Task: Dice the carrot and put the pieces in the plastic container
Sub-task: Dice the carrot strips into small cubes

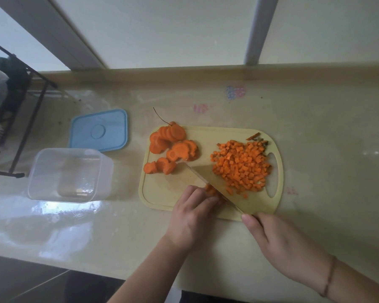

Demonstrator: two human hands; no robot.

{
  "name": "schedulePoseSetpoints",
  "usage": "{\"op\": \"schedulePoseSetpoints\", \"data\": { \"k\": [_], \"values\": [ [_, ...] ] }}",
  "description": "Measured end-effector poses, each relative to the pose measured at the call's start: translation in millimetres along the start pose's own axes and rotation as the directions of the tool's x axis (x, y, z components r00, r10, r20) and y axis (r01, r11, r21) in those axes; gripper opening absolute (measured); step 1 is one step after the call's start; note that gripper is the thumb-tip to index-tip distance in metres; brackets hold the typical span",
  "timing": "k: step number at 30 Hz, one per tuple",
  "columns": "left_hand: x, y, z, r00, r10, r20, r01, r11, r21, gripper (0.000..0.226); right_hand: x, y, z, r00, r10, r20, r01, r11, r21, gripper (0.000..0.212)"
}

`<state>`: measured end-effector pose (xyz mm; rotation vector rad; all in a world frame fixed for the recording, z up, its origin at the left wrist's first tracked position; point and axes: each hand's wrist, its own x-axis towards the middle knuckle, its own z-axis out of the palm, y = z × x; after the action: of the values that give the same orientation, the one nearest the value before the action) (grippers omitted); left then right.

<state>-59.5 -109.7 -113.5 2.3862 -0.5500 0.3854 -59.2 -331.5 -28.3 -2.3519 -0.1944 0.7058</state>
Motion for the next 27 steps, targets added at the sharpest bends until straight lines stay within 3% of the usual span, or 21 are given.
{"op": "schedulePoseSetpoints", "data": {
  "k": [5, 9, 24, 27],
  "values": [
    [0, -1, 0, 1.0, 0.003, -0.014, -0.003, 1.0, -0.001, 0.026, 5, 9, -9, 0.999, -0.01, -0.034, 0.011, 1.0, 0.028, 0.07],
    [3, 4, 0, 0.999, -0.029, -0.022, 0.03, 1.0, 0.005, 0.014, 7, 17, -16, 0.997, 0.006, -0.07, -0.002, 0.998, 0.056, 0.079],
    [8, 9, -7, 0.999, -0.03, -0.011, 0.03, 0.999, -0.013, 0.014, -27, 5, -5, 0.999, -0.011, -0.049, 0.014, 0.998, 0.063, 0.059],
    [9, 5, -8, 1.0, -0.018, 0.003, 0.018, 1.0, -0.017, 0.009, -26, 5, -3, 0.999, -0.012, -0.044, 0.014, 0.999, 0.034, 0.066]
  ]
}}
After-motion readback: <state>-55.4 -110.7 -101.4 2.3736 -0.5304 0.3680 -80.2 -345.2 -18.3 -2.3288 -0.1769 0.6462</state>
